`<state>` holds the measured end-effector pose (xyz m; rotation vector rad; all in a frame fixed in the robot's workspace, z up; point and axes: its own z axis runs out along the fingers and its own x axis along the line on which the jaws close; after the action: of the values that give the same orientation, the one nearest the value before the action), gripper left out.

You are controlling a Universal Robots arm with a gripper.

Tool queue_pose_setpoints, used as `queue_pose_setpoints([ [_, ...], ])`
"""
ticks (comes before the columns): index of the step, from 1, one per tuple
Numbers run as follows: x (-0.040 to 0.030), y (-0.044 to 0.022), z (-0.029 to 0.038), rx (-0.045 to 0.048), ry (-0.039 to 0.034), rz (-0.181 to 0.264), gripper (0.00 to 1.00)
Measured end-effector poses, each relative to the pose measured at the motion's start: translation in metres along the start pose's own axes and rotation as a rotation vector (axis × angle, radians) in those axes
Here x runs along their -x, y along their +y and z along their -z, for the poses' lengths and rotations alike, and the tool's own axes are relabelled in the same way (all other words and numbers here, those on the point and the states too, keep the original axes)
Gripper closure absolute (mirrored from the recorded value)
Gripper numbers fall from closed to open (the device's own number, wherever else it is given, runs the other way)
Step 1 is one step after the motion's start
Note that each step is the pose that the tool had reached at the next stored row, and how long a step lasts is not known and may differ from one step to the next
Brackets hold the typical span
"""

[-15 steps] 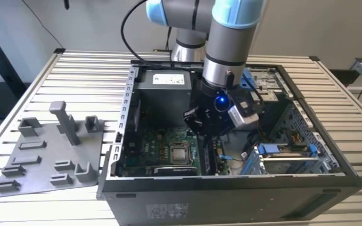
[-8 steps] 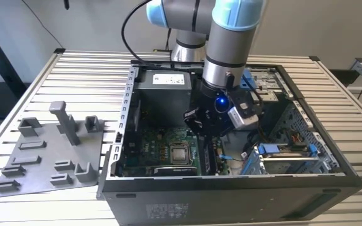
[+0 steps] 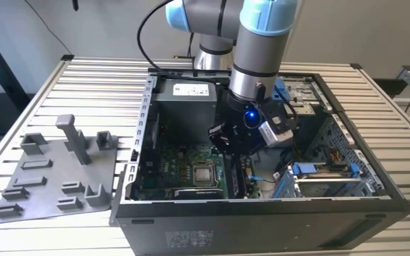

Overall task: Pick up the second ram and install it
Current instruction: 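Insert the second ram into the second slot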

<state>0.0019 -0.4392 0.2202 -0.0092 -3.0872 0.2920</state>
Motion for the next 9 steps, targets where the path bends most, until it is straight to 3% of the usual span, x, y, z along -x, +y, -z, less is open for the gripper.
queue_pose_setpoints([
  [9,0.0001,0.0003,-0.0013,-0.0001,0.0001,-0.001,0.85],
])
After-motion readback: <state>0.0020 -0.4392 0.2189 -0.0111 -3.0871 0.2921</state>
